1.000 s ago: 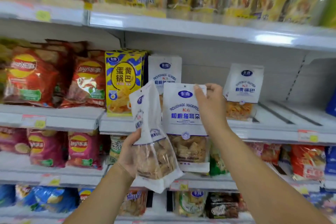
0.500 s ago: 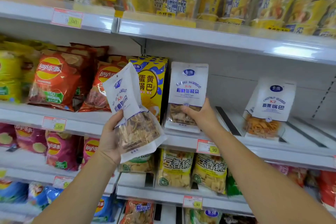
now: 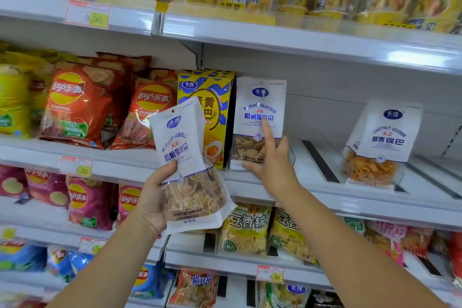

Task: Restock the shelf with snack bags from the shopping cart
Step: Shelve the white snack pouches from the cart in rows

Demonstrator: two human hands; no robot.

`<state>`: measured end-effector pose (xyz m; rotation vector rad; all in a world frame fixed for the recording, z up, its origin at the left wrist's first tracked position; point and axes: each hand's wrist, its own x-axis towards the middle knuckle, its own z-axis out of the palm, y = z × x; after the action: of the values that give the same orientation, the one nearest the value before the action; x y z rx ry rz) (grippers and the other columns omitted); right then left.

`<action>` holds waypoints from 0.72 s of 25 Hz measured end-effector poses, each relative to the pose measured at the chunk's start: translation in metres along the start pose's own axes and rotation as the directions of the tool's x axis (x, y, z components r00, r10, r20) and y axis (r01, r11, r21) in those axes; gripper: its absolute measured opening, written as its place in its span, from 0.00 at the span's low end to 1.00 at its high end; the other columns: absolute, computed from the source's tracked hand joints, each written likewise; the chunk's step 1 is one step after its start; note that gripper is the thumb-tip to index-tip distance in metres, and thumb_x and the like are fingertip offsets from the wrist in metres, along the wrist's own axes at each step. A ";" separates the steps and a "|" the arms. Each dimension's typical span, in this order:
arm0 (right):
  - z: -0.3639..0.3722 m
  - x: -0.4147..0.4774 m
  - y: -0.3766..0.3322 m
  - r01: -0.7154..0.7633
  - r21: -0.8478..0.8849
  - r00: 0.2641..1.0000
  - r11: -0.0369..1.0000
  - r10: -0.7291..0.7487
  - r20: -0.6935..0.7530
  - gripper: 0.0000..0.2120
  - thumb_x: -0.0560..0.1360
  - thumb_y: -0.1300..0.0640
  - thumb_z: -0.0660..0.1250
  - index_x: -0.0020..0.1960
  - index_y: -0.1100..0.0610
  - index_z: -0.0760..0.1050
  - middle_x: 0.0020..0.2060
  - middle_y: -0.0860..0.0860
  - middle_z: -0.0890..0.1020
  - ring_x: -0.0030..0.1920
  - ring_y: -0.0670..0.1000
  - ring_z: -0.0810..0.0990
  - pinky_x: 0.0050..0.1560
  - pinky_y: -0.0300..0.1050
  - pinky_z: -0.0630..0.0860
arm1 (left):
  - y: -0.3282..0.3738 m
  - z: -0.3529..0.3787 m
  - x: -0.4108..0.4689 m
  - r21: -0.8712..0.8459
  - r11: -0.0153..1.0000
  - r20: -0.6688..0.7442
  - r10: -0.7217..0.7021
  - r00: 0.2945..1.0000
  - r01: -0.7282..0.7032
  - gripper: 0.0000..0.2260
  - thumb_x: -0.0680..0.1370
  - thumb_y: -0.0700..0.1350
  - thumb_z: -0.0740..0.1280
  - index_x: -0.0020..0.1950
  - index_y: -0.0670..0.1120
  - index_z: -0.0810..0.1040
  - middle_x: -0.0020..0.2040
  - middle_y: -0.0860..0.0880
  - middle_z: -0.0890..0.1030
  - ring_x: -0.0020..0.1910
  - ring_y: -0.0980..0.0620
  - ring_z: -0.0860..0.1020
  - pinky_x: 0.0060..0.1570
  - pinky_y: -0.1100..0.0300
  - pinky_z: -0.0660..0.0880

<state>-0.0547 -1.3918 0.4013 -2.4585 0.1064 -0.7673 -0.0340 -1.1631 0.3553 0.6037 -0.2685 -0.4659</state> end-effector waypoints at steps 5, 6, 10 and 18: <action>-0.010 -0.006 0.003 -0.061 -0.026 0.992 0.998 0.064 0.109 0.44 0.74 0.52 0.71 0.75 0.33 0.43 0.62 0.56 0.65 0.55 0.54 0.75 0.51 0.43 0.72 | -0.008 0.003 -0.002 0.055 0.998 0.004 -0.034 0.999 0.034 0.43 0.50 0.48 0.85 0.64 0.41 0.80 0.58 0.37 0.81 0.56 0.38 0.81 0.55 0.38 0.77; -0.013 -0.010 0.003 -0.056 -0.057 0.990 0.997 0.063 0.130 0.41 0.76 0.51 0.68 0.75 0.32 0.42 0.62 0.56 0.66 0.53 0.55 0.76 0.50 0.44 0.72 | -0.010 0.006 -0.001 0.069 0.997 0.021 -0.033 0.999 0.031 0.40 0.48 0.47 0.85 0.59 0.42 0.83 0.55 0.37 0.83 0.52 0.39 0.83 0.51 0.40 0.80; -0.027 -0.040 -0.006 -0.015 0.052 0.999 0.999 0.013 0.033 0.26 0.81 0.46 0.58 0.76 0.39 0.54 0.67 0.50 0.68 0.61 0.50 0.73 0.59 0.44 0.71 | -0.021 0.039 -0.004 0.166 0.984 0.079 -0.076 0.994 0.062 0.24 0.49 0.46 0.84 0.43 0.44 0.88 0.44 0.41 0.86 0.39 0.43 0.85 0.37 0.48 0.82; -0.092 -0.094 -0.009 -0.297 0.597 0.954 0.745 0.199 0.226 0.18 0.69 0.37 0.65 0.58 0.33 0.68 0.50 0.30 0.79 0.48 0.28 0.76 0.47 0.29 0.73 | -0.069 0.125 0.017 0.514 0.858 0.092 -0.047 0.995 -0.007 0.18 0.70 0.42 0.72 0.60 0.42 0.81 0.51 0.42 0.85 0.46 0.45 0.85 0.40 0.56 0.81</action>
<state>-0.1842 -1.4070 0.4217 -1.7983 0.1004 -0.4041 -0.0897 -1.2817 0.4149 1.1106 -0.4931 -0.4457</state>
